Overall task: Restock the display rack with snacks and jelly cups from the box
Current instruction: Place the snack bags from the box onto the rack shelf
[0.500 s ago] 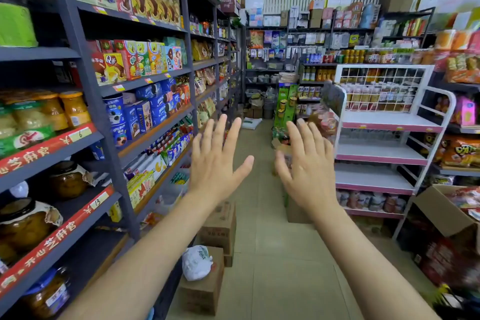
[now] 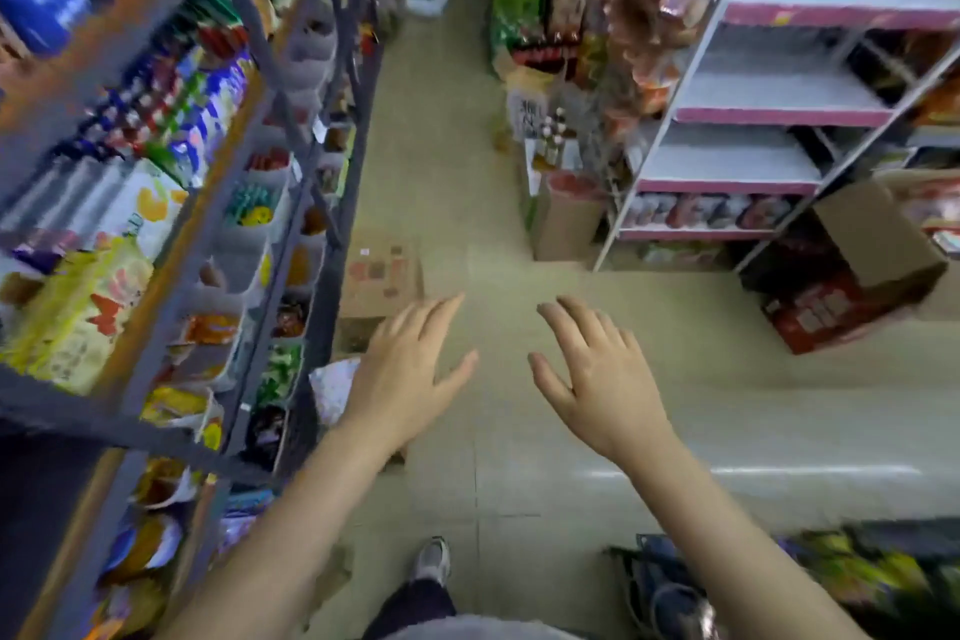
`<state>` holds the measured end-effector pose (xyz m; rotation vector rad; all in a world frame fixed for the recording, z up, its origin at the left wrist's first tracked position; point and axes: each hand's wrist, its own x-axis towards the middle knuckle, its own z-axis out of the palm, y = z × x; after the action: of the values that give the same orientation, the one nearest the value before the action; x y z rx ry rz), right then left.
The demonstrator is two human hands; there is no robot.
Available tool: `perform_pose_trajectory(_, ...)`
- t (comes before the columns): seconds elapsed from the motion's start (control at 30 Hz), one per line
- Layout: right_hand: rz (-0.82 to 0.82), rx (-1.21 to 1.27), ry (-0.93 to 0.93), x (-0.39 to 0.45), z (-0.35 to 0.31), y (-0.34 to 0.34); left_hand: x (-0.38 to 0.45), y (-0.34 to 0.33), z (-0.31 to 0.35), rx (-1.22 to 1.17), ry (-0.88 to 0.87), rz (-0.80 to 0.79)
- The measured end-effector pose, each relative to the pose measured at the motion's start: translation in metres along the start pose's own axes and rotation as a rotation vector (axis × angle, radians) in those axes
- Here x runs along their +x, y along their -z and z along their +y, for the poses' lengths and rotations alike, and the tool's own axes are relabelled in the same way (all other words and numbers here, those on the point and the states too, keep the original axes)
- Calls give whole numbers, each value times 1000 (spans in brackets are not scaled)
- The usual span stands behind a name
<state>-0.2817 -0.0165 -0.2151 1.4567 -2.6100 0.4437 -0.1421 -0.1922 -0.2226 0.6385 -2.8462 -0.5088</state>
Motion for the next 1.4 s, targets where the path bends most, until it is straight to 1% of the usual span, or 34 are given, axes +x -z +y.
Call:
perform_pose_trajectory(0.1, -83, 13, -171, 10, 36, -13, 50, -30, 9, -37, -36, -158)
perform_pose_trajectory(0.23, -121, 89, -433, 20, 105, -29, 135, -68, 46, -34, -154, -325)
perform_pose_trajectory(0.3, -107, 104, -533, 28, 145, -34, 184, -88, 71, -16, -224, -377)
perform_pose_trajectory(0.4, -78, 130, -633, 48, 214, -38, 258, -117, 115, 14, -291, -414)
perform_pose_trajectory(0.53, -58, 198, -712, 85, 325, -24, 360, -144, 190, 46, -345, -447)
perform_pose_trajectory(0.63, -45, 208, -732, 114, 404, -3, 434, -165, 244, 53, -402, -484)
perform_pose_trajectory(0.77, -38, 162, -755, 145, 496, 19, 513, -205, 297, -8, -438, -491)
perform_pose_trajectory(0.93, -50, 140, -823, 179, 617, 21, 619, -273, 366, -46, -451, -499)
perform_pose_trajectory(1.03, -74, 93, -859, 199, 693, 29, 687, -312, 417, -78, -513, -533)
perform_pose_trajectory(1.17, -109, 88, -956, 222, 788, 60, 784, -345, 497, -84, -605, -610)
perform_pose_trajectory(1.27, -58, 91, -1038, 225, 857, 82, 847, -370, 564, -51, -701, -613)
perform_pose_trajectory(1.4, 34, 166, -1183, 204, 947, 85, 896, -414, 657, -37, -786, -665)
